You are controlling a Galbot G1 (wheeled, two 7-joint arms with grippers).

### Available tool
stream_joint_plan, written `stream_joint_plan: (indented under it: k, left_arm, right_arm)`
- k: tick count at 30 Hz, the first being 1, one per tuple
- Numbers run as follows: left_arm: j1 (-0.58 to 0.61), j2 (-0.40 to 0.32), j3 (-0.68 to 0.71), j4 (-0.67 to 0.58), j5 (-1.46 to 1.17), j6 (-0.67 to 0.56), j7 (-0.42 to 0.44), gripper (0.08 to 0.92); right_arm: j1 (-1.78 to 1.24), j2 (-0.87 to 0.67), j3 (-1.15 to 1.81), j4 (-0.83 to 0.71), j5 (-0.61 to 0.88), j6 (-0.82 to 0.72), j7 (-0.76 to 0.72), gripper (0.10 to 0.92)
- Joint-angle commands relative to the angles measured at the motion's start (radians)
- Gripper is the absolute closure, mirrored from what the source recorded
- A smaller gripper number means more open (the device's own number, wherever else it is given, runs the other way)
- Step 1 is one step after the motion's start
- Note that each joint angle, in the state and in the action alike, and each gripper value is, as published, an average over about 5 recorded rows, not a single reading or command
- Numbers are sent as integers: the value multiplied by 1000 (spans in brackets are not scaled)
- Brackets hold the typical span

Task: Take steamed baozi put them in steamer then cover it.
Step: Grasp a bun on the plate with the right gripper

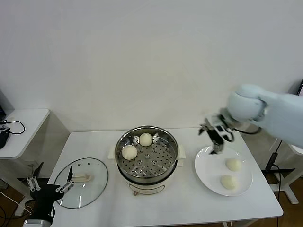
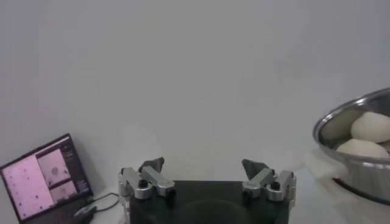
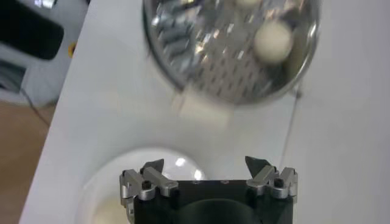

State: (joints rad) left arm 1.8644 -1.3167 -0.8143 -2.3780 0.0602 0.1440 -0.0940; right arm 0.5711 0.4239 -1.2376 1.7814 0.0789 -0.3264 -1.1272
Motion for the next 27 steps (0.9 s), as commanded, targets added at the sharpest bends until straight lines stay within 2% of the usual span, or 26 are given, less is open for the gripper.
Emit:
stream_joint_plan:
  k: [1, 7, 15, 27]
  left_arm:
    - [6, -2, 10, -3, 8, -2, -1, 177]
    - [18, -15, 12, -7, 15, 1, -1, 177]
    - [37, -26, 15, -13, 25, -2, -2, 177]
    - [48, -33, 8, -23, 30, -1, -1, 177]
  right_arm:
    - [-571, -260, 435, 19, -243, 97, -1, 202]
    - [-825, -224, 623, -52, -293, 106, 30, 203]
    - [-866, -101, 633, -135, -295, 92, 67, 203]
    - [-886, -21, 630, -193, -315, 70, 104, 202]
